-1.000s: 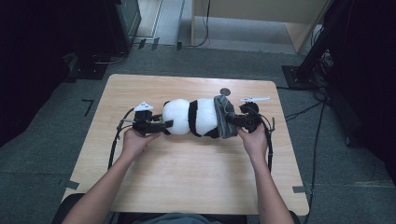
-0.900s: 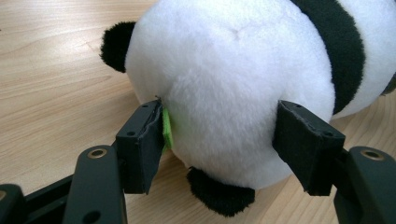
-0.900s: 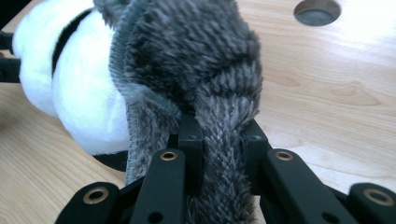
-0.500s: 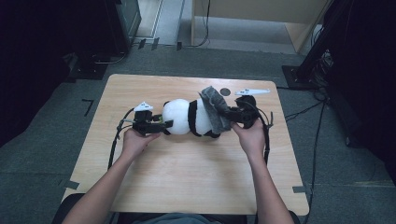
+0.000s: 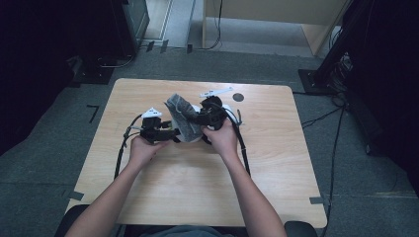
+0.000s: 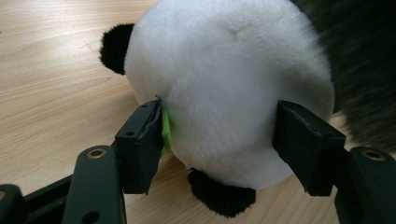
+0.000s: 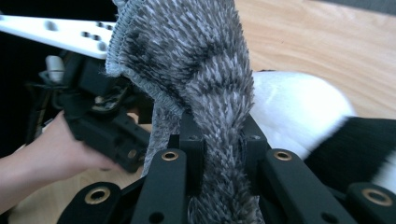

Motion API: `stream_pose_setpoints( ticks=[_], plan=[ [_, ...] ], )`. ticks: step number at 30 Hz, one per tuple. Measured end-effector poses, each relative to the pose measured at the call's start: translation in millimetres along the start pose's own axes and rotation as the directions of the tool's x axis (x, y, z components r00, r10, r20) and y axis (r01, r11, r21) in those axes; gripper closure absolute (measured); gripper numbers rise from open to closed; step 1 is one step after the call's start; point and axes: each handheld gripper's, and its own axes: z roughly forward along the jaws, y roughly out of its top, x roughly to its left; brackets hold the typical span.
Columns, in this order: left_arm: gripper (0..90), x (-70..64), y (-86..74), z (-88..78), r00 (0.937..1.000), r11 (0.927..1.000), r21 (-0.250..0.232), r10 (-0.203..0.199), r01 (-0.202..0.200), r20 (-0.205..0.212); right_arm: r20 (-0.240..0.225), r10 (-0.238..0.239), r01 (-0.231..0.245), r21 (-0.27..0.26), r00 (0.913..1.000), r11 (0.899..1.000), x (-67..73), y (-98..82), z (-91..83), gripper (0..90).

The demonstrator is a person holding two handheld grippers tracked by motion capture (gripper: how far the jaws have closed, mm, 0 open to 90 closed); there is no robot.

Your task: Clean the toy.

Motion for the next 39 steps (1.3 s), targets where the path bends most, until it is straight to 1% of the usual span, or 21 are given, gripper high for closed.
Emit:
stream_pose_setpoints(
  ticks=[3, 6, 7, 8, 10, 11, 14, 17, 19, 20, 27, 29, 33, 35, 39],
  plan=[
    [34.4, -0.1, 0.2, -0.3, 1.0, 1.0, 0.002, 0.008, -0.008, -0.003, -0.003, 0.011, -0.011, 0.021, 0.9999, 1.0, -0.6, 1.5, 17.3, 77.6],
    [34.5, -0.3, 0.0, -0.2, 0.9999, 1.0, 0.001, 0.01, -0.01, -0.005, 0.002, 0.027, -0.027, 0.051, 0.9996, 0.998, -4.6, 1.1, 29.5, 77.5],
    [34.6, -0.3, 0.0, -0.2, 0.9999, 0.9999, 0.002, 0.012, -0.012, -0.006, 0.005, 0.028, -0.028, 0.055, 0.9996, 0.998, -6.7, 0.6, 31.1, 77.4],
    [34.5, -0.3, 0.1, -0.3, 0.9999, 0.9999, 0.002, 0.014, -0.014, -0.006, 0.0, 0.039, -0.039, 0.053, 0.9992, 0.998, -9.3, 0.0, 31.0, 77.4],
    [34.5, -1.0, 0.1, -0.1, 0.9999, 0.9999, -0.002, 0.012, -0.012, -0.005, 0.004, 0.04, -0.04, 0.049, 0.9992, 0.998, -12.0, -0.3, 28.2, 77.3],
    [34.5, -1.1, 0.1, 0.0, 0.9999, 0.9999, -0.003, 0.01, -0.01, -0.005, 0.012, 0.041, -0.041, 0.049, 0.9991, 0.998, -12.2, -0.4, 25.1, 77.3],
    [34.5, -0.6, 0.0, -0.1, 1.0, 1.0, -0.002, 0.009, -0.009, -0.003, 0.042, 0.023, -0.025, 0.045, 0.9988, 0.999, -13.6, -1.5, 13.9, 77.3],
    [34.5, -0.6, 0.0, 0.2, 1.0, 1.0, -0.005, 0.006, -0.006, -0.002, 0.063, 0.023, -0.026, 0.038, 0.9977, 0.999, -17.9, -5.4, 0.6, 77.2],
    [34.5, -0.8, 0.0, 0.5, 1.0, 1.0, -0.01, 0.002, -0.002, -0.002, 0.071, 0.031, -0.033, 0.026, 0.997, 0.999, -21.9, -8.7, -8.9, 77.1],
    [34.5, -0.3, 0.0, 0.3, 1.0, 1.0, -0.006, 0.006, -0.006, -0.001, 0.077, 0.035, -0.037, 0.022, 0.9964, 0.999, -23.9, -10.2, -13.6, 77.1],
    [33.6, 1.8, 0.3, 0.8, 1.0, 1.0, -0.009, 0.0, 0.0, 0.006, 0.121, 0.051, -0.052, 0.005, 0.9914, 0.999, -39.4, -22.2, -43.5, 76.7],
    [33.4, 2.5, 1.4, 1.2, 0.9999, 1.0, 0.001, -0.008, 0.008, 0.013, 0.129, 0.059, -0.059, -0.005, 0.9899, 0.998, -43.5, -25.4, -50.2, 76.7],
    [33.3, 2.8, 3.1, 1.2, 0.9999, 0.9999, 0.011, 0.002, -0.002, 0.015, 0.143, 0.081, -0.08, -0.018, 0.9864, 0.997, -50.5, -31.3, -62.0, 76.6],
    [33.3, 3.2, 3.4, 1.8, 0.9998, 1.0, 0.008, -0.006, 0.006, 0.019, 0.154, 0.082, -0.079, -0.025, 0.9846, 0.997, -52.8, -34.0, -67.6, 76.6],
    [33.2, 3.7, 4.2, 1.9, 0.9997, 0.9999, 0.012, -0.007, 0.007, 0.025, 0.184, 0.081, -0.078, -0.023, 0.9797, 0.997, -58.2, -39.9, -77.9, 76.6]
  ],
)
